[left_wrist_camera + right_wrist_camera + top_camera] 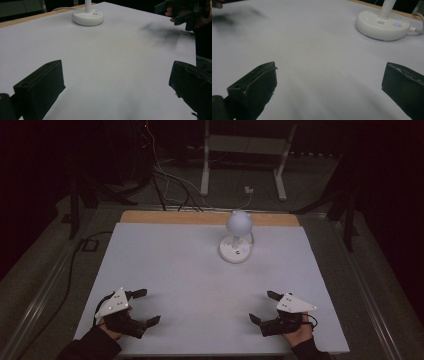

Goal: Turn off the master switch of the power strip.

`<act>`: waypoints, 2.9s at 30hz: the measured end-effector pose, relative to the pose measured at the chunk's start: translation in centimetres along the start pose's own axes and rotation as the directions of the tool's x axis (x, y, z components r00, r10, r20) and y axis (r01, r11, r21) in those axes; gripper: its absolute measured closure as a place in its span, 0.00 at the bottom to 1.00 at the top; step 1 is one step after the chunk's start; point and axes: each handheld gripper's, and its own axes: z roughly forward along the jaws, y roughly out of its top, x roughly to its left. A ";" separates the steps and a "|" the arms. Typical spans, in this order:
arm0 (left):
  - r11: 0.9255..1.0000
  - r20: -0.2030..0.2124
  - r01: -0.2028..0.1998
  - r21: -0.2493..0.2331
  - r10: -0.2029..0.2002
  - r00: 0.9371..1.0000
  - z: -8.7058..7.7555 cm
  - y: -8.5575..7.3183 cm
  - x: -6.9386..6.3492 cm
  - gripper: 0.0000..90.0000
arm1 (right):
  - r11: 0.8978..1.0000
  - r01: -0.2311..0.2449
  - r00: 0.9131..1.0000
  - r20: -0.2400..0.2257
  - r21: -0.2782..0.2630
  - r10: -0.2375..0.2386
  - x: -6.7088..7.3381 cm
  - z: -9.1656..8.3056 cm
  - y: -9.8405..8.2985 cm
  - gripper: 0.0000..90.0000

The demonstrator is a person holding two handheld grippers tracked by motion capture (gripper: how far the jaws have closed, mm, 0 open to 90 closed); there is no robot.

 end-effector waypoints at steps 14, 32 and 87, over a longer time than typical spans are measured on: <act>1.000 0.009 -0.013 0.012 0.013 1.000 0.1 0.0 -0.2 0.00 | 0.999 -0.006 1.000 0.008 0.041 0.006 0.0 -0.1 -0.2 0.00; 1.000 0.033 -0.017 0.021 0.016 0.999 0.4 0.0 -0.5 0.00 | 0.999 -0.014 1.000 -0.008 0.043 0.014 0.2 0.2 -0.1 0.00; 1.000 0.016 -0.005 0.016 0.005 1.000 0.3 0.0 -0.3 0.00 | 1.000 -0.014 1.000 -0.019 -0.026 0.014 -1.6 0.0 9.0 0.00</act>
